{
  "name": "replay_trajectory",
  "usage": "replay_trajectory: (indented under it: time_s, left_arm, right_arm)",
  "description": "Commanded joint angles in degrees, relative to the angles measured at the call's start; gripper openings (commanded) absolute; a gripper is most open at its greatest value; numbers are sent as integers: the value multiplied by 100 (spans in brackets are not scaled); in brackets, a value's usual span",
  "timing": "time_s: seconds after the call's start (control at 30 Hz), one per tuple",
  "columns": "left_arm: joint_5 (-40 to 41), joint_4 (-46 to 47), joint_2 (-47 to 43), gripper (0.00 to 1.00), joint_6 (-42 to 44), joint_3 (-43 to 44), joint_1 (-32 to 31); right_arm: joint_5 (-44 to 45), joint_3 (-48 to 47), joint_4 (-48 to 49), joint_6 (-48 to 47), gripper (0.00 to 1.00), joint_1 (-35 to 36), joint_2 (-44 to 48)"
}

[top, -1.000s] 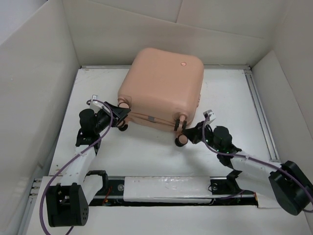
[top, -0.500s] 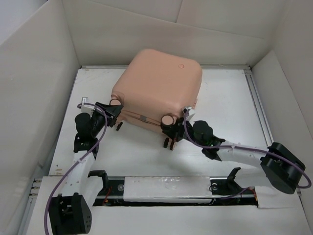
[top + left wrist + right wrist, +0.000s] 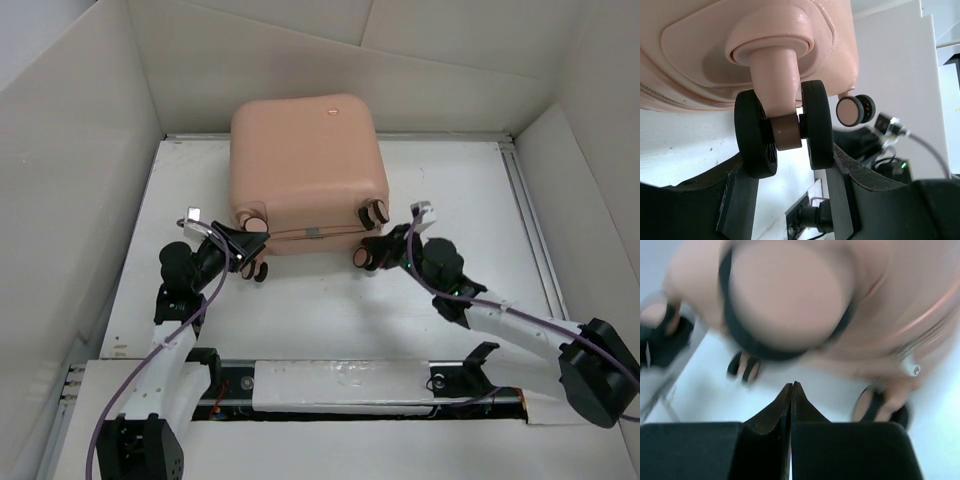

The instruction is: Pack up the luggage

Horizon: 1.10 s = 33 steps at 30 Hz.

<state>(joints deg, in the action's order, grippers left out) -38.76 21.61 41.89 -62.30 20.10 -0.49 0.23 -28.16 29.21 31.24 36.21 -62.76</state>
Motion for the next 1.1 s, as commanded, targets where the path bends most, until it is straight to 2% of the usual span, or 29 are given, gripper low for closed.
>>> replay_trajectory:
  time_s: [0.0, 0.07, 0.1, 0.17, 0.2, 0.23, 0.33, 0.4, 0.5, 0.7, 0.8, 0.87, 0.9, 1.0, 1.07]
  left_arm:
    - [-343, 1179, -585, 0, 289, 65, 14]
    - [-263, 1179, -708, 0, 289, 4, 14]
    - [-194, 1179, -778, 0, 289, 3, 14]
    - [-131, 1179, -779, 0, 289, -50, 14]
    - [-131, 1179, -779, 0, 289, -50, 14]
    - [-131, 1179, -779, 0, 289, -50, 14]
    - [-131, 1179, -656, 0, 289, -50, 14]
    - [-193, 1179, -656, 0, 342, -50, 14]
    - [-245, 1179, -603, 0, 394, -50, 14]
    - [-360, 1179, -489, 0, 517, -50, 14]
    - [-360, 1179, -489, 0, 570, -50, 14]
    - [-413, 1179, -489, 0, 570, -50, 14]
    - [-413, 1179, -489, 0, 622, -102, 14]
    - [-413, 1179, -541, 0, 623, -103, 14]
    - [-413, 1179, -541, 0, 623, -103, 14]
  right_arm:
    - [468, 784, 1216, -13, 0, 712, 27]
    - [705, 961, 1202, -21, 0, 765, 141]
    - [846, 962, 862, -118, 2, 765, 211]
    - [1232, 848, 430, -276, 12, 765, 466]
    - [1321, 743, 306, -407, 24, 713, 536]
    - [1400, 681, 226, -557, 30, 712, 589]
    - [1384, 532, 312, -1189, 44, 485, 511]
    - [1288, 452, 540, -1638, 44, 283, 213]
    - [602, 268, 911, -2016, 47, 36, -288]
    - [197, 39, 1323, -2350, 51, -131, -842]
    - [486, 39, 1551, -2413, 50, -184, -913]
    - [618, 179, 1789, -2465, 40, -184, -913]
    - [793, 319, 1851, -2465, 30, -184, -852]
    - [856, 600, 2001, -2465, 30, -245, -668]
    - [856, 654, 2001, -2465, 39, -246, -598]
